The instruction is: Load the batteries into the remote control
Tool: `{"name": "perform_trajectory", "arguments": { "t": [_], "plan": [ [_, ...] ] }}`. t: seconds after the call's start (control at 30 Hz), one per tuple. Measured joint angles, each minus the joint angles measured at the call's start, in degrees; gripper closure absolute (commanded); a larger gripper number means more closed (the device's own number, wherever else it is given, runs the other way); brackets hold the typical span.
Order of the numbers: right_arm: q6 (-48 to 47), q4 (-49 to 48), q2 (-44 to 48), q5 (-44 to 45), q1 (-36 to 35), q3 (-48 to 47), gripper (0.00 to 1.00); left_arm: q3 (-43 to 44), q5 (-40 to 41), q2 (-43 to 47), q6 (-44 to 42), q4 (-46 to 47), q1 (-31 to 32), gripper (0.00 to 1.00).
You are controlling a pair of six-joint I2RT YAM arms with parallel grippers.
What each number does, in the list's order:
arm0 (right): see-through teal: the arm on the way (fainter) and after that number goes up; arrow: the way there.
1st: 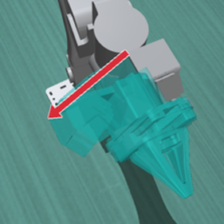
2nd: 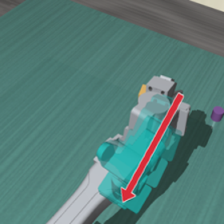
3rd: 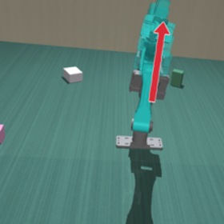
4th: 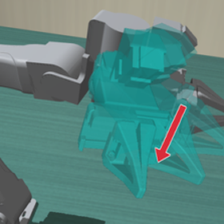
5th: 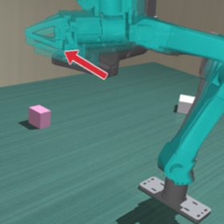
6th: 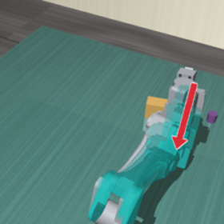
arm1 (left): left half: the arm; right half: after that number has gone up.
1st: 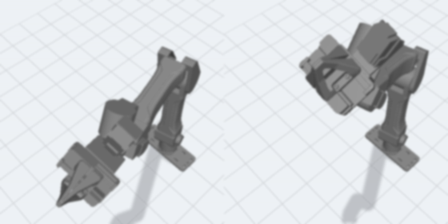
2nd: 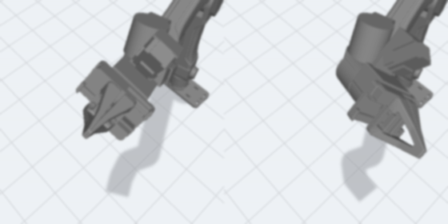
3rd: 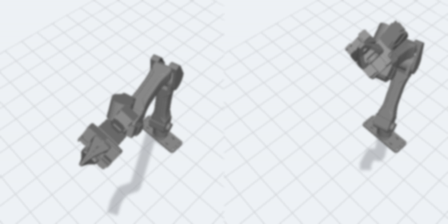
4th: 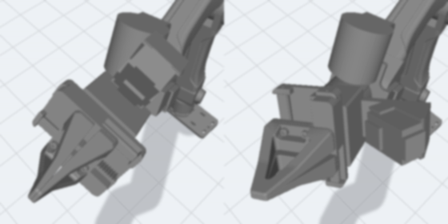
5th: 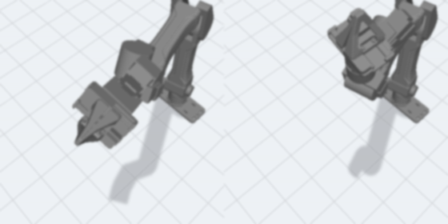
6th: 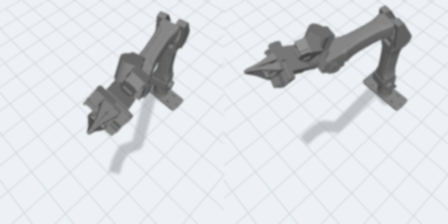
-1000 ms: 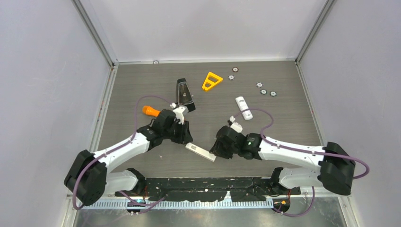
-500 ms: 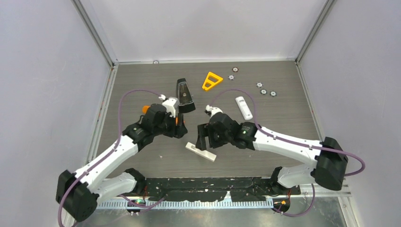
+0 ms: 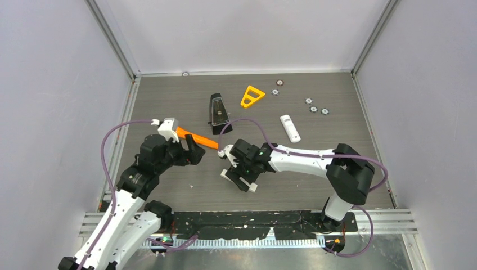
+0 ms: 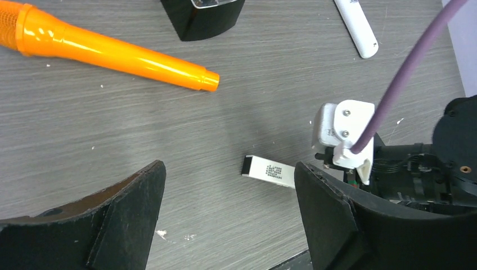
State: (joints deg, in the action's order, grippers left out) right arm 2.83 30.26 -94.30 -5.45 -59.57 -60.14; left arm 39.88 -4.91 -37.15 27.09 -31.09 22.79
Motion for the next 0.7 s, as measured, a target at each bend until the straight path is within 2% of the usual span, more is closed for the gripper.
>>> {"name": "perform_trajectory", "arguments": {
  "t": [0.37,0.6,0.7],
  "plan": [
    [-4.2,-0.3,-3.4,0.4,-1.6,-0.1,0.42,-1.8,-3.7,0.3,1.6,-0.9,-3.7,0.15],
    [-3.4,-2.1,-3.8,4.5,-3.5,0.5,0.66,-1.8,-6.4,-2.4,1.3,-0.9,-6.0,0.16],
    [-1.7,-2.5,-4.0,6.7,-3.6,0.5,0.73,-1.8,-7.2,-2.7,1.0,-0.9,-6.5,0.16]
  ]
}}
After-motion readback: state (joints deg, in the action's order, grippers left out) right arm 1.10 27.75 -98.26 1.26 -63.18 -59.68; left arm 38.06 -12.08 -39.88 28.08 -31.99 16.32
